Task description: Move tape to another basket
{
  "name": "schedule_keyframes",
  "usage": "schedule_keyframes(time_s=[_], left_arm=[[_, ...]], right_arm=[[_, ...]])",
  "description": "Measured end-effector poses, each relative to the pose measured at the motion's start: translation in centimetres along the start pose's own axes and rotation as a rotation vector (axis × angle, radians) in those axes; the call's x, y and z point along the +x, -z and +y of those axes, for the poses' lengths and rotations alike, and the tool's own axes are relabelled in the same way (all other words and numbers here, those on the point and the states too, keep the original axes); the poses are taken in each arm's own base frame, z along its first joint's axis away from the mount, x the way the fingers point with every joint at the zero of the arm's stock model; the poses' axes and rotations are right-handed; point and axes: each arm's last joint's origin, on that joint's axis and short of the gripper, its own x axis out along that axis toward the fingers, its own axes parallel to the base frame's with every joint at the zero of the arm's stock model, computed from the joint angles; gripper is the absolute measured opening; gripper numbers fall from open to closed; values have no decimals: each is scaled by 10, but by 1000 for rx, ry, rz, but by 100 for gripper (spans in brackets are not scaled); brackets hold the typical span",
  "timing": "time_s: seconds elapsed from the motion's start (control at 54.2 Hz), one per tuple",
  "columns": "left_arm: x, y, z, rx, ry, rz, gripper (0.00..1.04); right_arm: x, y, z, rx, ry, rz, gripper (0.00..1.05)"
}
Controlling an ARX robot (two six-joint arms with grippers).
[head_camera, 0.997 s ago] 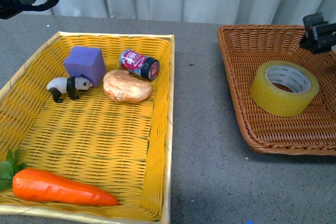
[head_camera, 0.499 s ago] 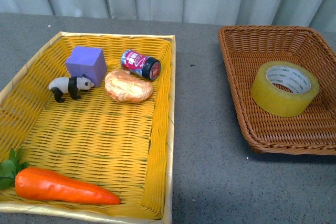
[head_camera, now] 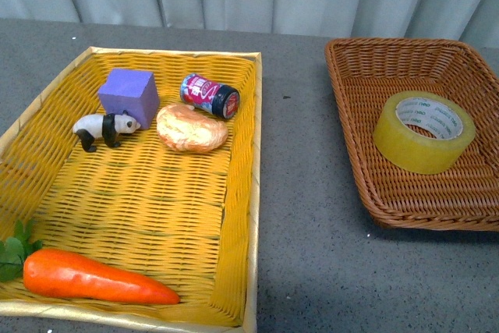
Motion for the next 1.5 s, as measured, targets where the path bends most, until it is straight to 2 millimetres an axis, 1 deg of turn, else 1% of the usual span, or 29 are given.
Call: schedule_keyframes(time_s=[0.074, 0.166, 0.332, 0.443, 0.683, 0.979, 1.496], left_arm=[[-11, 8, 4, -1, -17, -7, 4], [-18, 13, 4, 0, -10, 10, 4], [-33, 11, 4, 0, -11, 0, 4], [-39, 11, 4, 0, -10, 1, 4], [-54, 3, 4, 0, -11, -24, 4], [-65, 0, 3, 0, -10, -33, 4], [-77, 0, 3, 0, -10, -36, 4]], right_arm=[[-13, 1, 0, 0, 0, 5, 1], [-20, 1, 0, 1, 0, 4, 1], [-36, 0, 0, 2, -1, 0, 1], [-44, 0, 0, 2, 0, 2, 1], [-60, -2, 0, 3, -1, -6, 1], [-71, -5, 0, 3, -1, -18, 1], [-84, -6, 0, 3, -1, -24, 1]])
